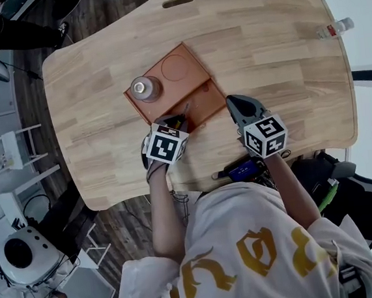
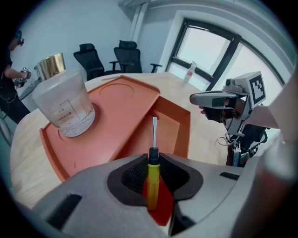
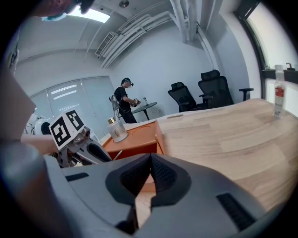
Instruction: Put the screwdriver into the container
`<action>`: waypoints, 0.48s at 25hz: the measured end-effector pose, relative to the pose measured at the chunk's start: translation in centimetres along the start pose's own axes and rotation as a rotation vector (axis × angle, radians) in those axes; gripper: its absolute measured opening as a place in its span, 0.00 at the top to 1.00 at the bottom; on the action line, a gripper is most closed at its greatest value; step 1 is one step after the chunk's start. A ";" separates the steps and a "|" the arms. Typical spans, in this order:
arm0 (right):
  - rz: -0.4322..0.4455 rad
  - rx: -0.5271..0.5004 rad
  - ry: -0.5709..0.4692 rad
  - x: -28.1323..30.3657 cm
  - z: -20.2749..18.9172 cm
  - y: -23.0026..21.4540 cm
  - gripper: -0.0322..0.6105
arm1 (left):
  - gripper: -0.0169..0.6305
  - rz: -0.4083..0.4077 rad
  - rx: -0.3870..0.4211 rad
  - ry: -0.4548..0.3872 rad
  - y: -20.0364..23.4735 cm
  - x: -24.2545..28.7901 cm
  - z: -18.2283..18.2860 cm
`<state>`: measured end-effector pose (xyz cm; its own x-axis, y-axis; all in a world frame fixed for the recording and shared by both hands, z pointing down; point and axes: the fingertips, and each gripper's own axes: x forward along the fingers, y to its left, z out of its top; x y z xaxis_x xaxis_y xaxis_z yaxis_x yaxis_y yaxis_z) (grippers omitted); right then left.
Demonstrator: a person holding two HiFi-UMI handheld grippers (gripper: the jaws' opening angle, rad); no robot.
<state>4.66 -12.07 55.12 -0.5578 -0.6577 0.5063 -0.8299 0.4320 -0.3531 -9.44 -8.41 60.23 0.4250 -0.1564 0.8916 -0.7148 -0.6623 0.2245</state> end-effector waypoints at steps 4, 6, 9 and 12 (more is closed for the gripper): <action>-0.011 0.005 0.002 -0.1 -0.2 -0.6 0.94 | 0.86 -0.001 0.032 0.055 -0.1 0.9 -0.1; -0.014 0.005 0.006 0.0 -0.3 -0.7 0.94 | 0.86 -0.002 0.038 0.075 -0.1 1.1 -0.1; -0.016 0.008 0.008 0.0 -0.4 -0.8 0.94 | 0.86 -0.002 0.033 0.104 -0.1 1.4 -0.2; -0.019 0.006 0.005 0.0 -0.4 -0.9 0.94 | 0.86 0.011 0.055 0.136 -0.2 1.6 -0.1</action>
<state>5.39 -12.25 55.76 -0.5418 -0.6628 0.5169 -0.8404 0.4153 -0.3482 -8.70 -8.47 61.65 0.3354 -0.0659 0.9398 -0.6857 -0.7012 0.1955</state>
